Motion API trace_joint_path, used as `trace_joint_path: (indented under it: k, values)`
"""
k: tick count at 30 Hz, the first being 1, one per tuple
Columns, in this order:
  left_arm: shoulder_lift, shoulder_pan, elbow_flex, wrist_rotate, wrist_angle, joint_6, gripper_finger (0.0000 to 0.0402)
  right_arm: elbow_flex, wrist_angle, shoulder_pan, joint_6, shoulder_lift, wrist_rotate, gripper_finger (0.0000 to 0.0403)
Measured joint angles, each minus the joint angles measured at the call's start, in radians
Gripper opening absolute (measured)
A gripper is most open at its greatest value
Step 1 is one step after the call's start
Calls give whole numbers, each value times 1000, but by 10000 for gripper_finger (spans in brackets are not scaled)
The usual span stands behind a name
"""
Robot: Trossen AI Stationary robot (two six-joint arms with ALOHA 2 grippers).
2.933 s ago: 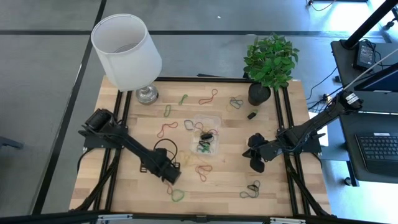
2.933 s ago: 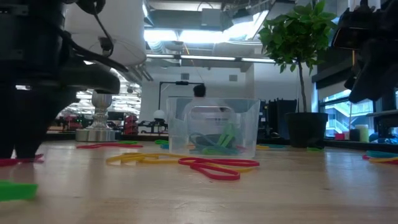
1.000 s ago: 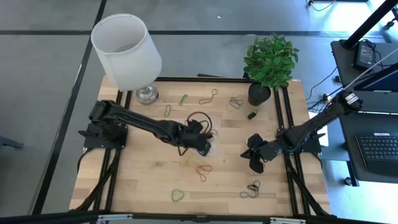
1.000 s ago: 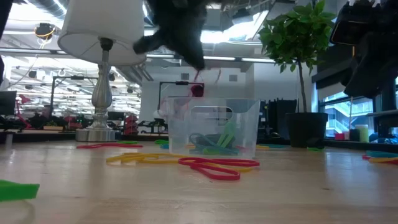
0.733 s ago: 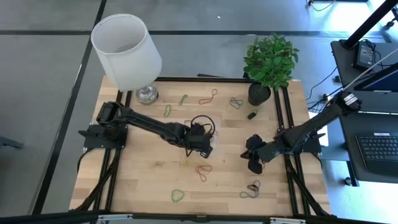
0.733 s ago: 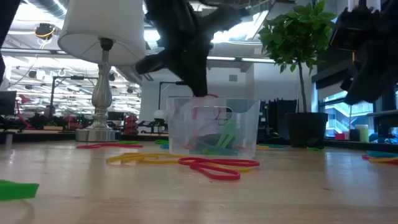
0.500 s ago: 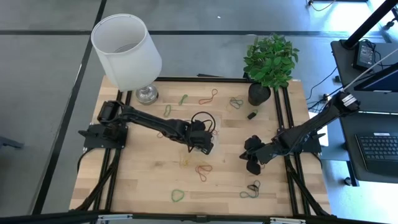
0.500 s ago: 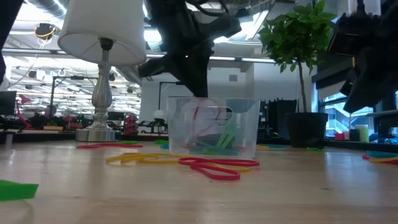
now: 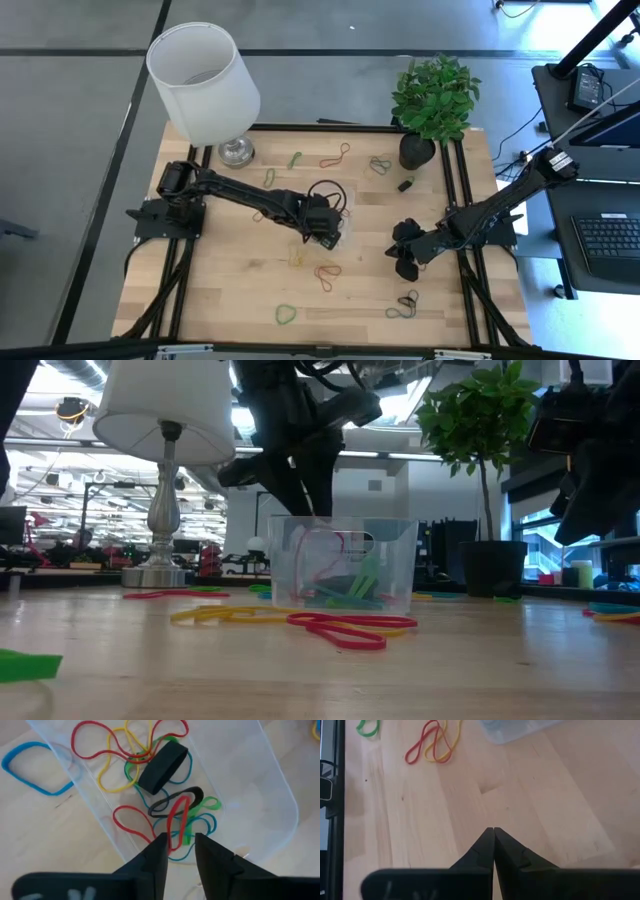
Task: Pick and place rubber bands into bin
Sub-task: Put the red rubber band into the bin, then put the blue rubber band into the bin
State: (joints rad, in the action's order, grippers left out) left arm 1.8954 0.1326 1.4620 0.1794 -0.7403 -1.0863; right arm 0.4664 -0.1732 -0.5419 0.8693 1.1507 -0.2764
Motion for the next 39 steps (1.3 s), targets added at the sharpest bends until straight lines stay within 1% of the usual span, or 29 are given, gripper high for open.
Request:
trace_joint_path:
  k: [4, 7, 9, 15, 18, 21, 24, 28, 31, 33, 36, 39]
  values:
    - [0, -4, 0, -25, -5, 12, 94, 0, 1, 0, -9, 0, 0, 12]
    - [0, -20, 0, -25, -12, 78, 93, 0, 5, 0, 6, 0, 0, 12]
    - [0, -35, 0, -27, -12, 140, 97, 0, 14, 0, 17, 0, 0, 12]
    - [0, -80, 0, -100, -12, 349, 125, 0, 60, 8, 21, 0, -11, 12]
    - [0, -99, 6, -104, -25, 443, 137, 0, 81, 19, 52, 0, -19, 12]
    - [0, -117, 35, -103, -52, 529, 141, 0, 107, 30, 90, 0, -21, 12]
    - [0, -125, 80, -100, -115, 615, 137, 0, 126, 43, 120, 0, -22, 12]
    - [-2, -121, 152, -30, -234, 708, 135, 0, 161, 71, 170, 0, -29, 12]
    - [-7, -102, 185, 62, -345, 798, 136, 18, 167, 84, 177, 0, -63, 10]
    - [-25, -79, 179, 126, -402, 865, 136, 48, 167, 90, 151, 5, -92, 5]
    - [-75, -42, 128, 210, -384, 918, 134, 115, 126, 98, 113, 28, -139, 4]
    - [-166, -21, 18, 238, -276, 955, 135, 201, 32, 110, 99, 67, -164, 3]
